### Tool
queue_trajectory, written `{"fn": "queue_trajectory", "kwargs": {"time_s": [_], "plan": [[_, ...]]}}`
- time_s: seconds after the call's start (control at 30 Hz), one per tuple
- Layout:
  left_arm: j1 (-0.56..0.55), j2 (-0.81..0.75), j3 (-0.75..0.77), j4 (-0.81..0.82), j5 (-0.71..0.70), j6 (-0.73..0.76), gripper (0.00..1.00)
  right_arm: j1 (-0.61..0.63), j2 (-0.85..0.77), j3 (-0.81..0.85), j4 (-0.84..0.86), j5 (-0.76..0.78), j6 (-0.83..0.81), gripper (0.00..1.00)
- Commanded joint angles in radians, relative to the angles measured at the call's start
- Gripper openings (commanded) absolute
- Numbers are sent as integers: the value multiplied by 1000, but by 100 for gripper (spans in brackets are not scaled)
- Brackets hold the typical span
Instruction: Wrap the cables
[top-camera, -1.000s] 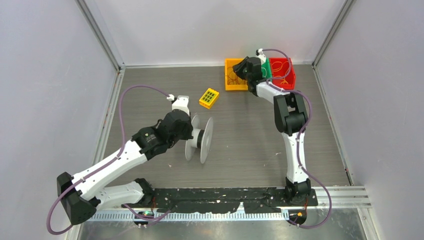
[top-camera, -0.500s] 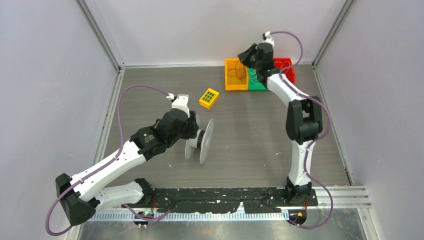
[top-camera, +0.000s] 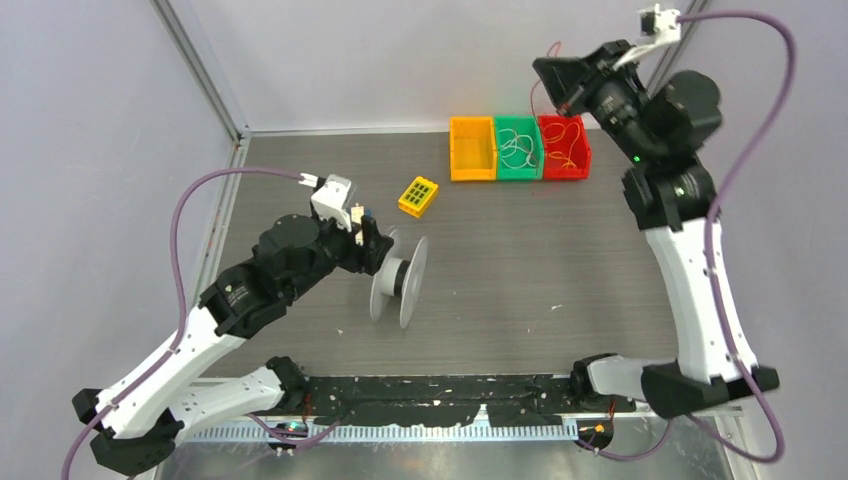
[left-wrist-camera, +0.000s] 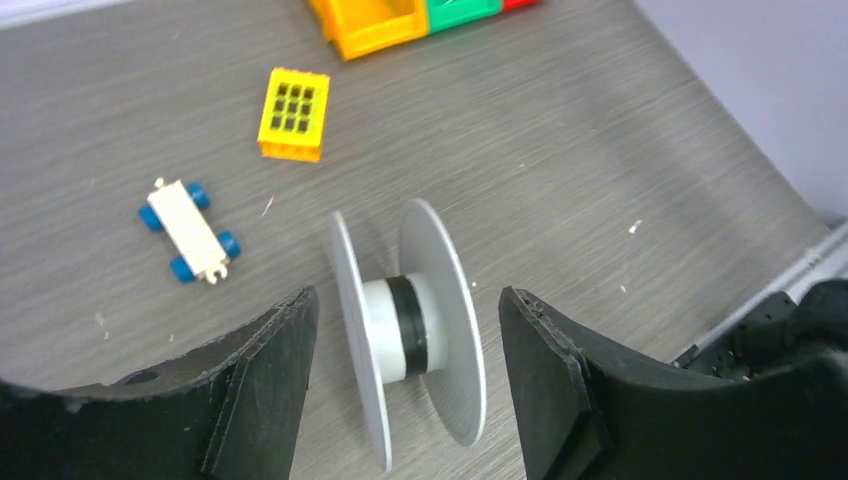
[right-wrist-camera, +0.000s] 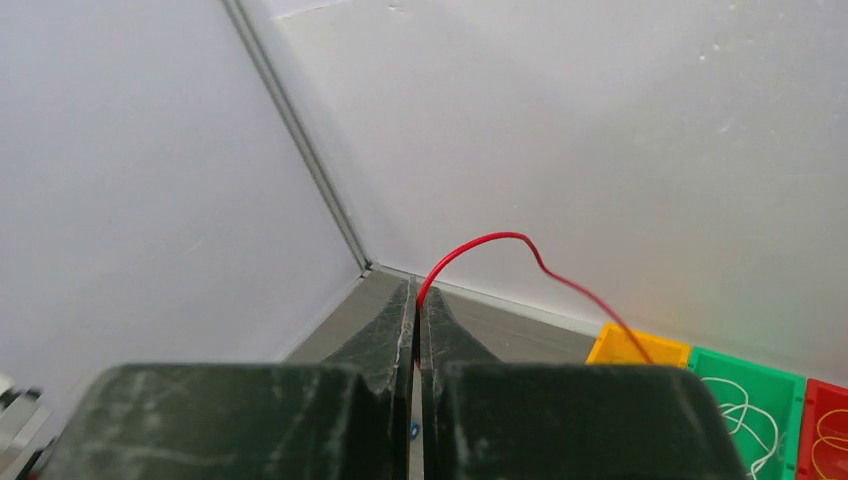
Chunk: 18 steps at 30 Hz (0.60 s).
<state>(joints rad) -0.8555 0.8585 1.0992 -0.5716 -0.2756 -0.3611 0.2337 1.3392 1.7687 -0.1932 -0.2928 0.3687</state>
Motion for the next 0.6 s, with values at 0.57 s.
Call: {"fn": "queue_trajectory", "kwargs": {"time_s": [0.57], "plan": [[-7,138,140,273,886,391,73,0,-580,-609,315,-516,511,6]]}}
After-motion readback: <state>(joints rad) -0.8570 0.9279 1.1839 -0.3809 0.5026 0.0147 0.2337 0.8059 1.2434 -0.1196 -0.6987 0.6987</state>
